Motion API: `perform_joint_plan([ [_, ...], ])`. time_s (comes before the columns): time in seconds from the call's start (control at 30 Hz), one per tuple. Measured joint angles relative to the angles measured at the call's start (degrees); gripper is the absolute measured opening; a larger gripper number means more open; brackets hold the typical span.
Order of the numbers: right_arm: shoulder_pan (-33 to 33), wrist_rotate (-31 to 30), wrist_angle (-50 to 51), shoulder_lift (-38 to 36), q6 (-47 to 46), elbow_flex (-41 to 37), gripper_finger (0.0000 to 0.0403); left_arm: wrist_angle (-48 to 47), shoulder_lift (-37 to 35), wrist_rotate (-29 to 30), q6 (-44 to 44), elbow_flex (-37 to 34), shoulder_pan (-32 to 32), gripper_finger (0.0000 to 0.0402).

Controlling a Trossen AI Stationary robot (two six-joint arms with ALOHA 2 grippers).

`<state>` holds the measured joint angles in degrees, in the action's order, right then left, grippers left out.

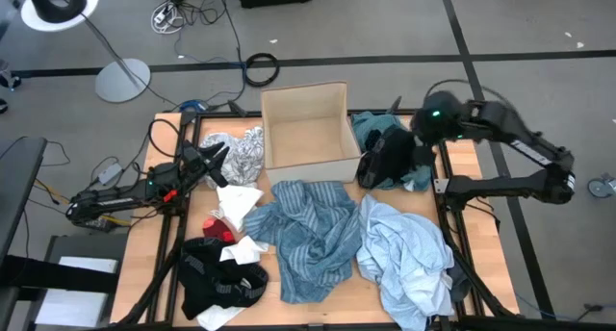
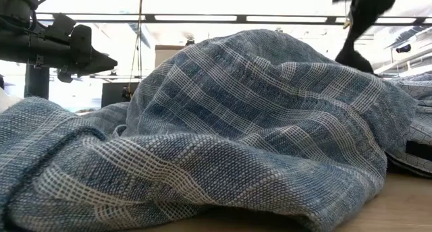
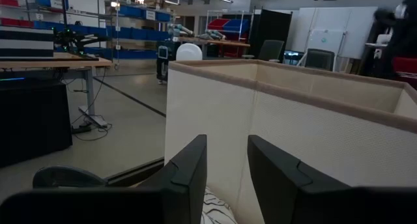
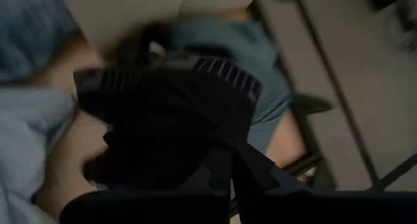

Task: Sort clothes
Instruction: Put the black boxer into the laundry bin

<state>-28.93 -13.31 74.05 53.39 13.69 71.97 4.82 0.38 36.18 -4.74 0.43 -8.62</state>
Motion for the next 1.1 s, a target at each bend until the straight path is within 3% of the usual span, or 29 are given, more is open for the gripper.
perform_joint_plan([
  [0.37,0.0,-0.6,-5.2,1.7,0.0,21.1,0.0001,0.0,0.0,0.0,0.0,0.0,0.0,0.0117],
  [0.53,0.0,0.1,-11.4,6.5,0.0,28.5,0.0001,0.0,0.0,0.0,0.0,0.0,0.0,0.0117],
  [0.77,0.8,5.8,-21.0,15.2,0.0,36.3,0.0000,0.0,0.0,0.0,0.0,0.0,0.0,0.0117],
  [1.1,5.4,6.2,-38.3,25.4,0.0,44.3,0.0000,0.0,0.0,0.0,0.0,0.0,0.0,0.0117],
])
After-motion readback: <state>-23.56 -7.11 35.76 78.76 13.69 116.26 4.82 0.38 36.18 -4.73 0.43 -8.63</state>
